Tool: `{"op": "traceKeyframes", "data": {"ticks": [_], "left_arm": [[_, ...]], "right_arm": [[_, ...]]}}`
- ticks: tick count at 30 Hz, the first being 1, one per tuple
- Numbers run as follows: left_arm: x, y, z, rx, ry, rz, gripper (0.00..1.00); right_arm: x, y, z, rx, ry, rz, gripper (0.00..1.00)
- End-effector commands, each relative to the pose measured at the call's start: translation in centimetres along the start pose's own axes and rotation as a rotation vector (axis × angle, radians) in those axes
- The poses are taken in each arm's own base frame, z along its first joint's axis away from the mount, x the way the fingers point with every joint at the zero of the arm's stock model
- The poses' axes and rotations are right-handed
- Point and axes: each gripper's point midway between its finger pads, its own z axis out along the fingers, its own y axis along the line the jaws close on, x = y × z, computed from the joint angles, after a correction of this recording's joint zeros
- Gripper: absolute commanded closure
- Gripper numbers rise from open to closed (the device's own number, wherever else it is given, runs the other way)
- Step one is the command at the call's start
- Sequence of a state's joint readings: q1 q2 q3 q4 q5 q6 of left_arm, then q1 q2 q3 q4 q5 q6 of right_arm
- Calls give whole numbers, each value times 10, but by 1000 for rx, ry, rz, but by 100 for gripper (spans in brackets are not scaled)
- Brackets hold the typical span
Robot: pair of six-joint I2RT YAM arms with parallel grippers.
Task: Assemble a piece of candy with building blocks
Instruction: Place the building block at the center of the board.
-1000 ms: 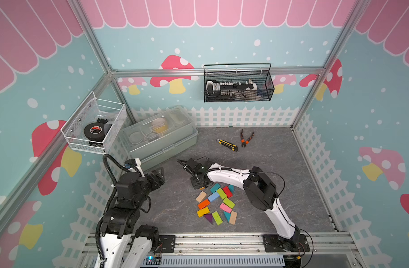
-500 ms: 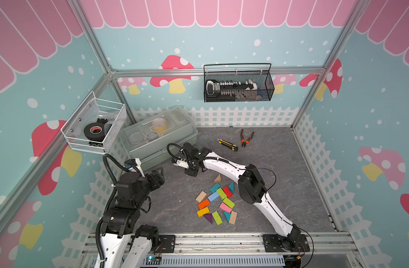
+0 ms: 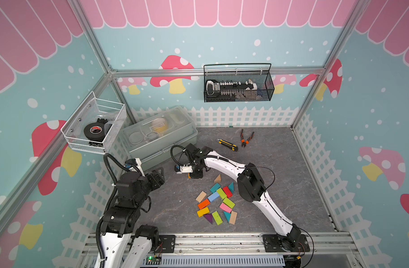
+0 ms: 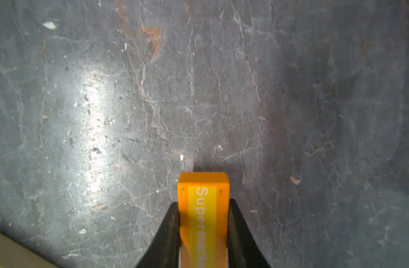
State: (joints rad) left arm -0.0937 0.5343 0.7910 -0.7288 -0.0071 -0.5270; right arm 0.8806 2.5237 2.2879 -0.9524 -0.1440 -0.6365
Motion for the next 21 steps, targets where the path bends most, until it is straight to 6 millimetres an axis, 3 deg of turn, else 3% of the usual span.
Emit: {"op": "traceKeyframes", "data": {"ticks": [1,7,13,16,21], "left_arm": [[6,4,2,-17,22,10,23],[6,4,3,-15,26,11,22],[7,3,3,-8,31,18,22],[8,-2,4,19,43,34,21],[14,-26,4,148,89,73,23]], "right_arm": [[8,12,16,-73,16,-29,84],[9,12,21,-76,20,-21,78],[3,8,9,-59,-2,-9,53],[-9,-1,-12,-28,-49,20,46],[-34,-24,-87,65,-183,91,42]]}}
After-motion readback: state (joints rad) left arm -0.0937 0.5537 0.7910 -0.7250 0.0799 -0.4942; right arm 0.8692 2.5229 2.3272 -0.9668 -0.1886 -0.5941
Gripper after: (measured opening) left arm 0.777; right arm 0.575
